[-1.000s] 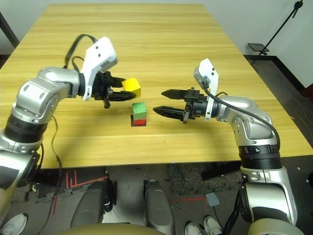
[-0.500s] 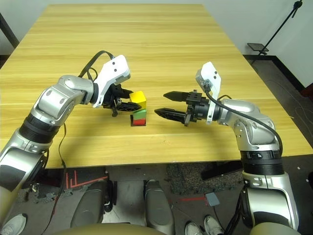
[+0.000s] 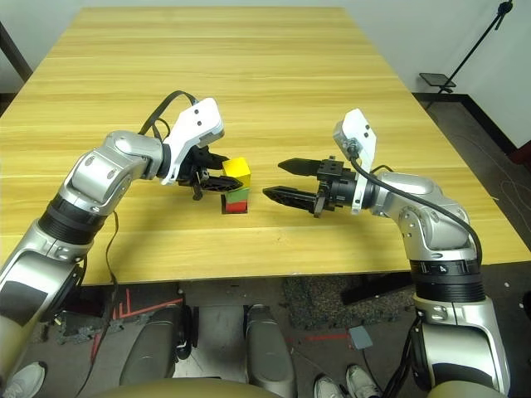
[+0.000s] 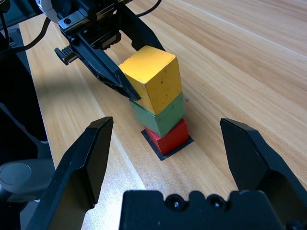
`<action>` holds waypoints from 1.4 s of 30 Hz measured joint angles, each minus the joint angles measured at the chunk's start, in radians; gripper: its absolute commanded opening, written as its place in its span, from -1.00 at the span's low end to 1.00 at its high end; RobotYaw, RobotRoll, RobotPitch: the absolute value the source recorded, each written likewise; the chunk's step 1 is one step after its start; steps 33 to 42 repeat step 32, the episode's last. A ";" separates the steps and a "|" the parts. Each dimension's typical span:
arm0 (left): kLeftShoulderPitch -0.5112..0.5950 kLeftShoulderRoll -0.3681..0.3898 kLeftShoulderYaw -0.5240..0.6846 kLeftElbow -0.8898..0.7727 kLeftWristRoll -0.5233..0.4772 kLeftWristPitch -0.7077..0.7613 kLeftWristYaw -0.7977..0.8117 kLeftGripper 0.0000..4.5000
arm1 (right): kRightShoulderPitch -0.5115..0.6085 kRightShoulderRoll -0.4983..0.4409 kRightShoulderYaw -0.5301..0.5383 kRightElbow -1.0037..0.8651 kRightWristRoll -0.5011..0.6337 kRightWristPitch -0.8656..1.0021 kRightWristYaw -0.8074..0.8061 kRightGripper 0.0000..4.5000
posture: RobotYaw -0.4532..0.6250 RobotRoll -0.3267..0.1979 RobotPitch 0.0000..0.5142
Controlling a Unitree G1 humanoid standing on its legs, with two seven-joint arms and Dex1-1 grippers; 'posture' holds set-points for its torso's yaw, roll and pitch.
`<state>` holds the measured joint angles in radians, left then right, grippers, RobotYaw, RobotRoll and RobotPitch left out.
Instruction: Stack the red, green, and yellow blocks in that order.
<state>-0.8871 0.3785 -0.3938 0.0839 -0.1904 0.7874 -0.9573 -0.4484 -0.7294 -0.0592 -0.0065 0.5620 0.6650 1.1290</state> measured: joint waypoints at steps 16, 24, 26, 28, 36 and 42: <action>0.024 -0.181 0.387 -0.220 -0.115 0.112 0.325 0.97 | -0.011 -0.002 -0.111 0.058 0.050 0.025 -0.053 1.00 | 0.08 -0.28 -0.70; 0.411 -0.240 0.687 -0.475 -0.014 0.006 0.751 0.97 | -0.089 0.060 -0.292 0.491 -0.045 -0.283 -0.313 1.00 | 0.06 -0.30 -0.69; 0.529 -0.231 0.693 -0.459 0.053 -0.120 0.805 0.97 | -0.097 0.076 -0.325 0.631 -0.091 -0.436 -0.396 1.00 | 0.07 -0.31 -0.66; 0.597 -0.228 0.703 -0.436 0.085 -0.250 0.836 0.97 | -0.116 0.080 -0.336 0.746 -0.139 -0.580 -0.452 1.00 | 0.07 -0.32 -0.63; 0.691 -0.223 0.694 -0.315 0.133 -0.512 0.857 0.97 | -0.169 0.079 -0.351 0.926 -0.195 -0.816 -0.529 1.00 | 0.07 -0.33 -0.61; 0.691 -0.223 0.694 -0.315 0.133 -0.512 0.857 0.97 | -0.169 0.079 -0.351 0.926 -0.195 -0.816 -0.529 1.00 | 0.07 -0.33 -0.61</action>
